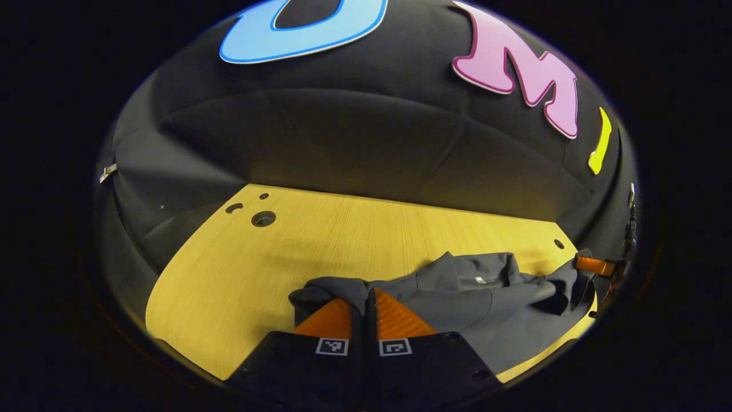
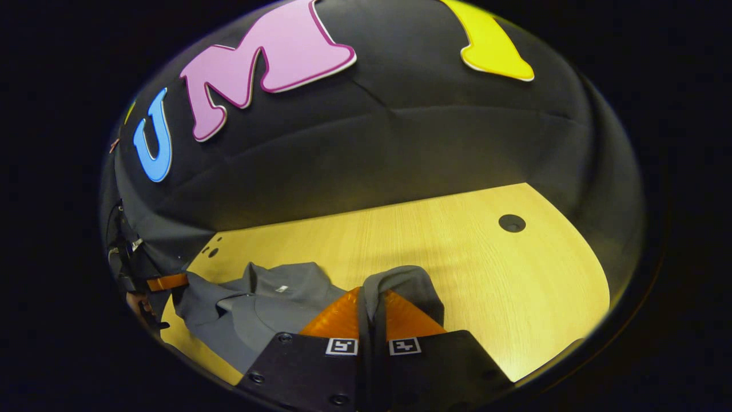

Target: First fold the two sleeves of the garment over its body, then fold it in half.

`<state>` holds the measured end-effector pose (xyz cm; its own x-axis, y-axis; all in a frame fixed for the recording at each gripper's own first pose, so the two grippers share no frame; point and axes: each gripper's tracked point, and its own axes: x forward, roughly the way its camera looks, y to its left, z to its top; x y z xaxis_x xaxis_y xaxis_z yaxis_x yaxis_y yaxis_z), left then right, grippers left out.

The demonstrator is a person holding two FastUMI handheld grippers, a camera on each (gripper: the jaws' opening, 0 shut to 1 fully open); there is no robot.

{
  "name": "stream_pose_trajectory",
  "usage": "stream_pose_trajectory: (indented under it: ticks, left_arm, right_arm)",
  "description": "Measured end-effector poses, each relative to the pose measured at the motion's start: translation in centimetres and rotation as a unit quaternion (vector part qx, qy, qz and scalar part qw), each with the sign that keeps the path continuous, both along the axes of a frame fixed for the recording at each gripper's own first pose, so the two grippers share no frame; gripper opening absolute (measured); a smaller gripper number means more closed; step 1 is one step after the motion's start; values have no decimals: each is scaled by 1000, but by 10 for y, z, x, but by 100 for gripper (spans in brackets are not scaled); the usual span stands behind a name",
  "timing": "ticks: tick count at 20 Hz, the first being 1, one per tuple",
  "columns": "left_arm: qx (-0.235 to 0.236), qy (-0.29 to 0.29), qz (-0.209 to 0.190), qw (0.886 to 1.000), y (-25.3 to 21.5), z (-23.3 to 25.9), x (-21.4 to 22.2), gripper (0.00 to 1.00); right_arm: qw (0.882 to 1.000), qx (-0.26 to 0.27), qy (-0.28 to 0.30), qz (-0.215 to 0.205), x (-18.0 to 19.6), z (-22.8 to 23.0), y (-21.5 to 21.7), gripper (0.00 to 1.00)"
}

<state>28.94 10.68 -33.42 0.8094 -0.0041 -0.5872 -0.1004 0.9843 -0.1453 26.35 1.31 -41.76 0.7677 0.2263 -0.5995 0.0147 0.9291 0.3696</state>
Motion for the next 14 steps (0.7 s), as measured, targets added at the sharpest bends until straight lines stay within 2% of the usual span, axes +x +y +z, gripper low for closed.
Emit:
stream_pose_trajectory:
  ticks: [4, 9, 13, 14]
  left_arm:
    - [16, 22, 6, 1000, -3, -26, 6, 5]
    - [24, 31, 16, 999, -4, -44, 6, 6]
    - [16, 36, 21, 999, -6, -45, 2, 18]
    - [17, 36, 23, 999, -5, -43, 1, 20]
  right_arm:
    - [1000, -9, 27, 8, -3, -32, 5, 6]
    - [999, 16, 49, 2, -6, -49, 3, 8]
    - [997, 24, 71, -5, -15, -54, 0, 22]
    - [997, 24, 72, -8, -15, -53, -1, 22]
